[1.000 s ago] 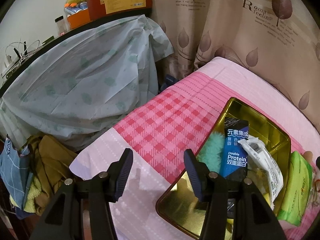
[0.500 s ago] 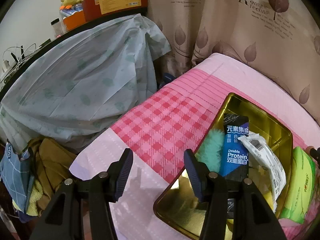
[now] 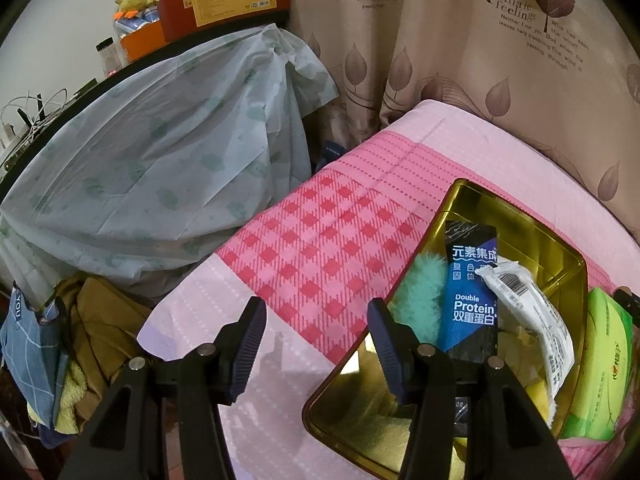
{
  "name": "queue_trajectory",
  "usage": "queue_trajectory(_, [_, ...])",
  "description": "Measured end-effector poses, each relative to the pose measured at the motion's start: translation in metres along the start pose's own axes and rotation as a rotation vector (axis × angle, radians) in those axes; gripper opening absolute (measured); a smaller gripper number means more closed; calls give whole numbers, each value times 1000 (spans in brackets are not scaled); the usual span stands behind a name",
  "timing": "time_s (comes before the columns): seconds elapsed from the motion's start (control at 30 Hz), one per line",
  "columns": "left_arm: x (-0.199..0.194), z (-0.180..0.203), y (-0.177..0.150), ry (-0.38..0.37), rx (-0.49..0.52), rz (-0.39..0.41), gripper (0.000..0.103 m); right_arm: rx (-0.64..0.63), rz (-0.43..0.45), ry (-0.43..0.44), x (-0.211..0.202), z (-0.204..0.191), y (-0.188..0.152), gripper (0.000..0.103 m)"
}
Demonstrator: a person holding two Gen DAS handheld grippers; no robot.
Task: Organize soft objects
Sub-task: 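Move the right gripper to the beige makeup sponge and grasp it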
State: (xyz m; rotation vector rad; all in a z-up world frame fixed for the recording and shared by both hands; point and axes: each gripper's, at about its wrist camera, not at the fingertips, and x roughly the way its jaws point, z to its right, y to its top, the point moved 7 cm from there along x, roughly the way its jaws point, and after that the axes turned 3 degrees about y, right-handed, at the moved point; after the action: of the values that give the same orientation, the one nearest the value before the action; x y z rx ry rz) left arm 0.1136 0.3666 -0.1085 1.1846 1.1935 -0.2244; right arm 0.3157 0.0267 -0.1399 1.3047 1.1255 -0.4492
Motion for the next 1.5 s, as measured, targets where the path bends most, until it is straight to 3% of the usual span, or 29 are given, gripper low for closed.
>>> queue_trajectory(0.23, [-1, 0, 0, 0, 1, 5, 54, -38, -8, -42, 3, -4, -1, 39])
queue_trajectory(0.43, [-2, 0, 2, 0, 2, 3, 54, -35, -29, -26, 13, -5, 0, 40])
queue_trajectory(0.73, [-2, -1, 1, 0, 3, 6, 54, -74, 11, -58, 8, -9, -2, 38])
queue_trajectory(1.2, [-3, 0, 1, 3, 6, 11, 54, -94, 96, -46, -59, -12, -7, 38])
queue_trajectory(1.5, [-8, 0, 1, 2, 21, 22, 54, -63, 154, -73, -114, 16, -28, 38])
